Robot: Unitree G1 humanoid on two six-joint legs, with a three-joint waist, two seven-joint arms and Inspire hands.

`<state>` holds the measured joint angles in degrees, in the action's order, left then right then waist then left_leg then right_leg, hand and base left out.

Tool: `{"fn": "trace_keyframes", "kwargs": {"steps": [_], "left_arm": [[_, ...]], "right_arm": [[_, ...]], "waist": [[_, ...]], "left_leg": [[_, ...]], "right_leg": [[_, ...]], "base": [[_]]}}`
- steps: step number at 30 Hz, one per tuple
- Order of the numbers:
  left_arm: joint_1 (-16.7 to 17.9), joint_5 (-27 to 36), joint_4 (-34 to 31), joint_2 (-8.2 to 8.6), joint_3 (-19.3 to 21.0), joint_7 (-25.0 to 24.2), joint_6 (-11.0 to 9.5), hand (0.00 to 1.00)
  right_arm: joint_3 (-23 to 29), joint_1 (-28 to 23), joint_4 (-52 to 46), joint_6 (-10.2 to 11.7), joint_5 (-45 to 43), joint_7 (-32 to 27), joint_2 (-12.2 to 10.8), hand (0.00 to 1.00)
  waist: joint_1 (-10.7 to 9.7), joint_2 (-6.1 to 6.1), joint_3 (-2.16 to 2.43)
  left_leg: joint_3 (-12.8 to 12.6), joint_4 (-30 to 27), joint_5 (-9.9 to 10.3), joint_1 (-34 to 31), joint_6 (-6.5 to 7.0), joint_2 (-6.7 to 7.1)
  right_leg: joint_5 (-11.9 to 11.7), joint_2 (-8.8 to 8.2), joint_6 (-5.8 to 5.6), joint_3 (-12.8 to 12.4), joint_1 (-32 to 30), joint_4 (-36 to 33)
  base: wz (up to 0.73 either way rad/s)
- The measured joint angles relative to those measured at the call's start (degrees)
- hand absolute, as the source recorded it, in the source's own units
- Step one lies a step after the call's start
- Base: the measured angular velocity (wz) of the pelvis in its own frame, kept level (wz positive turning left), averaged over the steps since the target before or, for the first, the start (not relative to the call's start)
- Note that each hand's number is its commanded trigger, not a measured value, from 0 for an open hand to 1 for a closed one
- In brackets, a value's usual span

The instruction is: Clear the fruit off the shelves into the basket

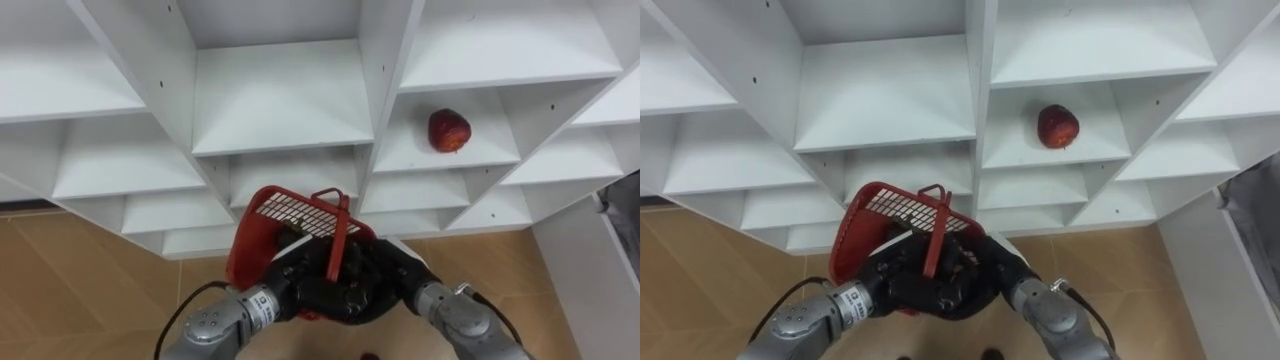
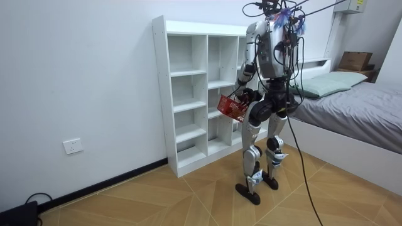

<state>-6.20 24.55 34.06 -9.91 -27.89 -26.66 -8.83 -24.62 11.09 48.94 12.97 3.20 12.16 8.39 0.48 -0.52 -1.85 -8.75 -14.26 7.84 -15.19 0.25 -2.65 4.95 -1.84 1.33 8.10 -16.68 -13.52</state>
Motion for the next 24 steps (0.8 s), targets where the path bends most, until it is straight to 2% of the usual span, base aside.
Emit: {"fn": "trace_keyframes", "kwargs": {"steps": [11, 15, 18, 22, 24], "left_arm": [[0.31, -0.53, 0.00, -0.22, 0.99, 0.05, 0.01, 1.00], [1.60, -0.52, -1.44, -1.54, 1.31, 0.24, 0.00, 1.00], [1.74, -0.52, -1.45, -2.37, 1.32, 0.61, 0.00, 1.00], [3.94, -0.53, -1.45, -2.66, 2.15, 1.43, -0.01, 1.00], [5.13, -0.57, -1.45, -2.66, 3.28, 1.57, -0.11, 1.00]], "right_arm": [[0.17, -0.14, -0.54, 0.03, -1.54, 1.78, 0.05, 0.00], [0.33, -1.01, -2.73, 0.01, -1.46, 1.75, 0.53, 0.00], [0.38, -1.55, -3.26, 0.01, -1.24, 1.67, 0.54, 0.00], [0.48, -4.51, -6.06, -0.15, -1.25, 1.61, 0.65, 0.00], [0.61, -5.28, -8.25, -0.21, -1.42, 1.71, 0.99, 0.00]], "waist": [[0.18, 0.34, 0.18], [0.20, 0.47, 0.26], [0.15, 0.91, 0.56], [0.12, 1.55, 1.10], [0.01, 1.54, 1.11]], "left_leg": [[0.01, 0.02, 0.00, 0.38, 0.00, -0.06], [0.00, 0.00, 0.00, 0.75, -0.01, -0.05], [0.00, 0.01, 0.01, 1.25, -0.02, -0.05], [-0.29, 1.38, 0.03, 4.13, -0.09, -0.04], [-0.51, 1.63, 0.00, 4.64, -0.14, -0.04]], "right_leg": [[-0.07, 0.04, 0.05, -0.07, 0.26, -0.19], [-0.07, 0.07, 0.04, -0.08, 0.63, -0.13], [-0.07, 0.09, 0.05, 0.02, 1.27, -0.01], [0.03, 0.22, 0.01, 0.01, 3.78, 0.84], [0.06, 0.21, 0.03, -0.09, 4.09, 0.84]], "base": [[0.00], [0.00], [0.00], [-0.03], [-0.07]]}}
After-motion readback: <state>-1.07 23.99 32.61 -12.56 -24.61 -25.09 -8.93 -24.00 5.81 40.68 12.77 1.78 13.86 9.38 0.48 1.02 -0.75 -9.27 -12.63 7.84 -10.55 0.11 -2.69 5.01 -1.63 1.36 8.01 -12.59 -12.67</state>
